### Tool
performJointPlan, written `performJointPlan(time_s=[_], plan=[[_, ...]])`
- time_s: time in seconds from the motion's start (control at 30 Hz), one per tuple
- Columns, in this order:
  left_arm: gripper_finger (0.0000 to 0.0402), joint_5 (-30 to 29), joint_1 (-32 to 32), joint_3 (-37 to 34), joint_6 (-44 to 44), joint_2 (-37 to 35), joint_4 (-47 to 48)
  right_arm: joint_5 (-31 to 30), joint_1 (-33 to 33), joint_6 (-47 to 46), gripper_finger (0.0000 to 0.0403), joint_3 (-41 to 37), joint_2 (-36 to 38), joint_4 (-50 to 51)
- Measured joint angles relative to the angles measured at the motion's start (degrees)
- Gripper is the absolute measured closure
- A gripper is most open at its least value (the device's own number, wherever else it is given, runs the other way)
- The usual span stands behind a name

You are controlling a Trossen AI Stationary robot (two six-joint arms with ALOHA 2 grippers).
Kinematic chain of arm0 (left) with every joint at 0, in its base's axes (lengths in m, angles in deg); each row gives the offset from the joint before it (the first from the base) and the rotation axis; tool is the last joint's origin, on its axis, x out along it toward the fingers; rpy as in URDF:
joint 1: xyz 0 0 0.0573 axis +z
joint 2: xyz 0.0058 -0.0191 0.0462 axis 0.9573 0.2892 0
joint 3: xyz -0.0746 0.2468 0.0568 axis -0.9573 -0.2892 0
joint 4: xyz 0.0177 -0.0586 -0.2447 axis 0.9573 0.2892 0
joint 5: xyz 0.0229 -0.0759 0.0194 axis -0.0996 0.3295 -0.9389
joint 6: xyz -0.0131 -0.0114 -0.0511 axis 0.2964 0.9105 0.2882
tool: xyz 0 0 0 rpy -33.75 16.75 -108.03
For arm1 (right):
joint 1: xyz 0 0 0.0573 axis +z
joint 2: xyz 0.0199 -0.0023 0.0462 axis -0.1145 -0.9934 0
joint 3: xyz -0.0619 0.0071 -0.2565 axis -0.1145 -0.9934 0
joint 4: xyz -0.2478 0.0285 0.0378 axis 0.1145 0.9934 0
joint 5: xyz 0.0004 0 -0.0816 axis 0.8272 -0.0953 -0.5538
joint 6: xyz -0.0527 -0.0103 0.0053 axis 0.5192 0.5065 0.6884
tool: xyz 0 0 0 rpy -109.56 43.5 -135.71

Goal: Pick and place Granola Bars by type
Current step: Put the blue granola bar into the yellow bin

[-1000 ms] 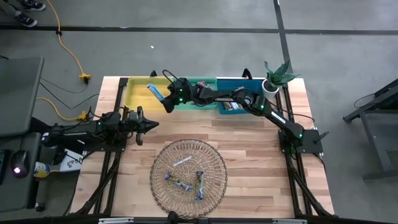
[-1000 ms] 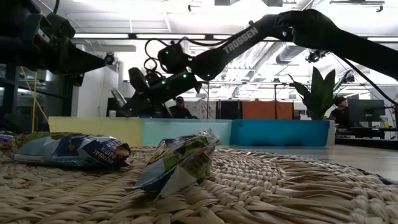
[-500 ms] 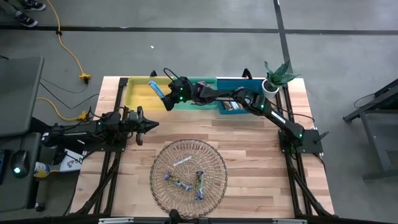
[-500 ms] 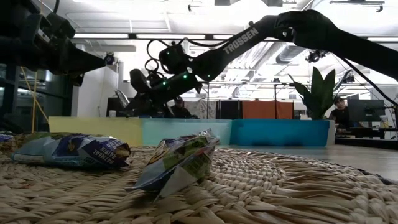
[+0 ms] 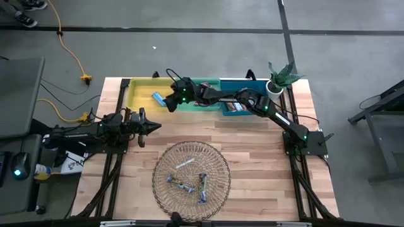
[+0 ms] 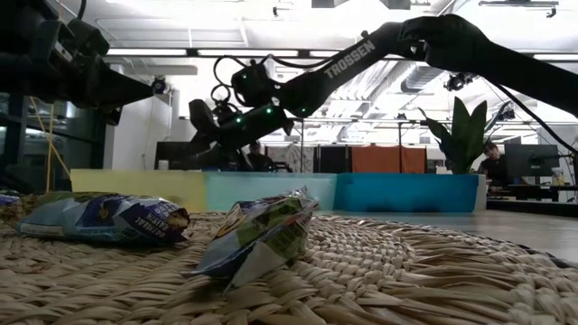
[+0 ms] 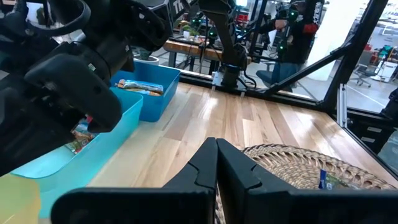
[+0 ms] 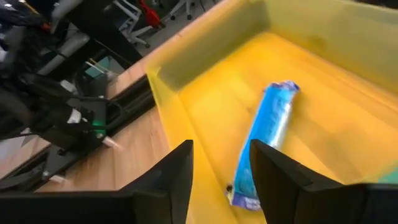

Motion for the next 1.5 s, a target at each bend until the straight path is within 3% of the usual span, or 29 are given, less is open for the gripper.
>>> performJointPlan(time_s=[0.23,0.57,1.03,1.5], plan=[[0.0401,0.01,0.0,0.01,0.01,-0.01,0.02,3.49,0.0,1.61,0.0262,0.0,1.07,-3.71],[0.0401,0.02,0.0,0.0,0.01,-0.02,0.03,5.3,0.23,10.51,0.0261,0.0,12.4,2.22],[0.0401,0.02,0.0,0.01,-0.01,-0.01,0.02,6.07,3.15,19.12,0.0261,0.04,31.41,33.73],[0.0401,-0.78,0.0,0.0,0.01,0.0,-0.15,0.97,12.18,15.48,0.0261,0.0,36.59,56.04]])
